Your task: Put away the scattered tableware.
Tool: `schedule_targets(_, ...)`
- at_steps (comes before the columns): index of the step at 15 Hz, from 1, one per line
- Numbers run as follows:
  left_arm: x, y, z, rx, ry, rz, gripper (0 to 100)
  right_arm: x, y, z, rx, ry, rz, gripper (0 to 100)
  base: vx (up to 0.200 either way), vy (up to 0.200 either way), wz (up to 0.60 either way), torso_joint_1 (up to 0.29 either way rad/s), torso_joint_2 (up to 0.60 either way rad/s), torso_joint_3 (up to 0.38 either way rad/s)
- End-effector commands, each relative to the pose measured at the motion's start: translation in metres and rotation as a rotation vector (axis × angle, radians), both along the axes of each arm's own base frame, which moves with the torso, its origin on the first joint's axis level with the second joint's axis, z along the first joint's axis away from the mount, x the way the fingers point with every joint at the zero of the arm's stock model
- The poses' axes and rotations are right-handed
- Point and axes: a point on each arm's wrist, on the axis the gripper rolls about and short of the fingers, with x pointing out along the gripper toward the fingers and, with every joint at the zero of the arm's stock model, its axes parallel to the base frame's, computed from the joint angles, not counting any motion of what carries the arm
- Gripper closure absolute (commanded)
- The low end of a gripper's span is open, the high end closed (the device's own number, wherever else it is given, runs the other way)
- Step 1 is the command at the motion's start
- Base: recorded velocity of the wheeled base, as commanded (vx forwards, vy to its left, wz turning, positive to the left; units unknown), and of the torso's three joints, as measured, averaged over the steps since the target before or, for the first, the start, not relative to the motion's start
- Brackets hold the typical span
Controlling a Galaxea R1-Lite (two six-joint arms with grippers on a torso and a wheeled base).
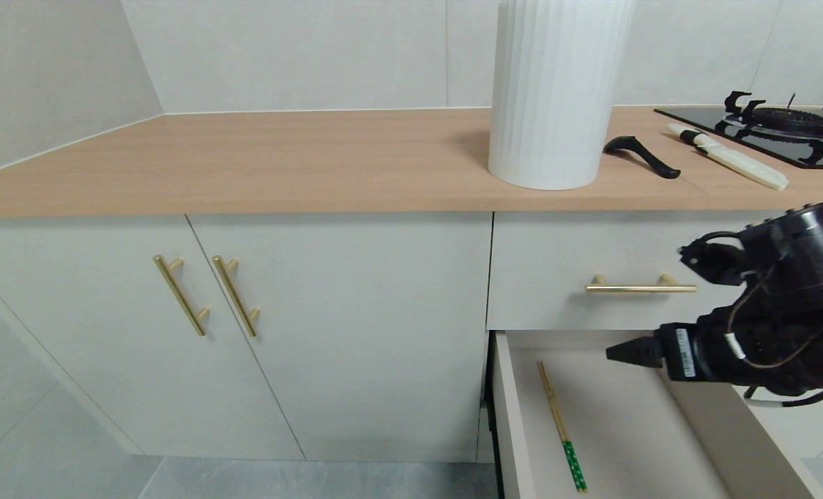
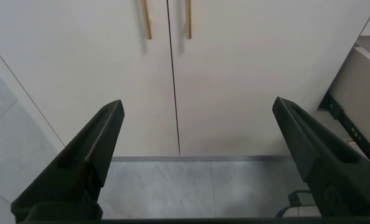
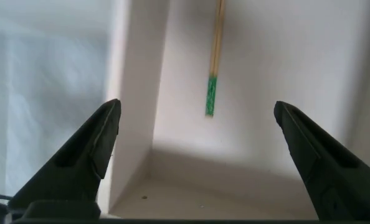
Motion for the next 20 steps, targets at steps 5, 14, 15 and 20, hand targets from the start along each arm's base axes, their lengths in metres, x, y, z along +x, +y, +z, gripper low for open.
schedule_targets(5, 0.000, 0.000, 0.000, 0.000, 0.001, 0.001, 0, -0.036, -0.037, 0.047, 0.017, -0.226, -0.061, 0, 0.000, 0.000, 0.00, 0.000, 0.00, 0.000)
schedule_targets(14, 0.000, 0.000, 0.000, 0.000, 0.001, 0.001, 0, -0.043, -0.039, 0.052, -0.012, -0.261, -0.036, 0, 0.000, 0.000, 0.00, 0.032, -0.09, -0.068)
schedule_targets(15, 0.000, 0.000, 0.000, 0.000, 0.001, -0.001, 0, -0.043, -0.039, 0.052, -0.011, -0.261, -0.037, 0, 0.000, 0.000, 0.00, 0.139, -0.24, -0.266)
schedule_targets(20, 0.000, 0.000, 0.000, 0.000, -0.001, -0.002, 0, -0.047, -0.040, 0.052, -0.016, -0.267, -0.031, 0, 0.000, 0.000, 0.00, 0.123, -0.50, -0.276)
